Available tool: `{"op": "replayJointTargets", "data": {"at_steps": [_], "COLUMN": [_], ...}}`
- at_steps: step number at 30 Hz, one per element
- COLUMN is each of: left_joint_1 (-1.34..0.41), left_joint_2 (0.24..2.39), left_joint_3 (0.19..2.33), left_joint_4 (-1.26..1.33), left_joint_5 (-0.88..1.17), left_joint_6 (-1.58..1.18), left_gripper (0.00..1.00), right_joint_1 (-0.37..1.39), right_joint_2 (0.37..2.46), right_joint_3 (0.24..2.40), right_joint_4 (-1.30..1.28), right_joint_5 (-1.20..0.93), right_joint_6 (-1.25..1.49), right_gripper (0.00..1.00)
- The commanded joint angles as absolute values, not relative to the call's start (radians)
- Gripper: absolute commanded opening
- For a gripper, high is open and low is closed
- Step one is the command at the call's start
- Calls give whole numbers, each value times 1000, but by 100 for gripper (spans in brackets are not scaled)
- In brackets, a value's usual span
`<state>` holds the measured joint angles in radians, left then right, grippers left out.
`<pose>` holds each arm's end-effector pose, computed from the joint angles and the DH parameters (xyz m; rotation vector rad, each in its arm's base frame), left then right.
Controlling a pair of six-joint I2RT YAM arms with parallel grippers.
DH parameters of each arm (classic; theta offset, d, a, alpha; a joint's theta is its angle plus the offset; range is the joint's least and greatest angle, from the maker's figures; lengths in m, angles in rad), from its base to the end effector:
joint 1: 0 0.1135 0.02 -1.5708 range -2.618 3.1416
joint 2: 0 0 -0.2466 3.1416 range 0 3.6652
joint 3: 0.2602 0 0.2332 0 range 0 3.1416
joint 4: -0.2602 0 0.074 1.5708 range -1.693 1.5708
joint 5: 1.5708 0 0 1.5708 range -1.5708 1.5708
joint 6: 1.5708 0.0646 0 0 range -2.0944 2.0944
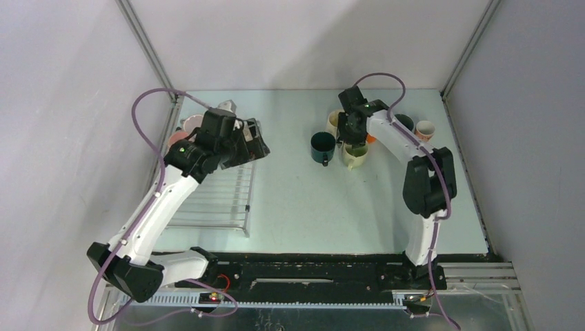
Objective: Unload the cups from the dish rack
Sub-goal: Place the cup at the center of the board, then unload the cup from the dish rack.
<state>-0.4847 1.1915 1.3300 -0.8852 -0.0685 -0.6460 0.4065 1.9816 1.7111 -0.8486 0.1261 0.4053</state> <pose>0.2190 -0.1103 0.3391 -0.2260 2.3561 -0.4857 0.3816 0.1554 0.2129 0.0372 2.6766 0.0876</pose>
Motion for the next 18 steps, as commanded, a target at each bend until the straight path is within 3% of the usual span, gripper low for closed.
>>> {"op": "replayJointTargets", "data": {"at_steps": [1,10,18], "left_joint_1": [-441,-330,-230], "left_joint_2": [1183,1182,1271], "left_joint_3": [1398,1375,1379], "left_joint_4": [-923,-967,-980], "left_joint_5": [-184,-437,-568], "left_joint_6": [-651,-796,-944], "left_gripper": [100,100,100], "right_joint_1": [412,431,448], "right_joint_2": [1815,1661,1640], "right_joint_3": [1681,1576,1553], "right_joint_4": [-851,-789,-756], "right_joint_5": [146,77,11], "right_joint_6": [390,359,344], "right_gripper": [57,81,87]}}
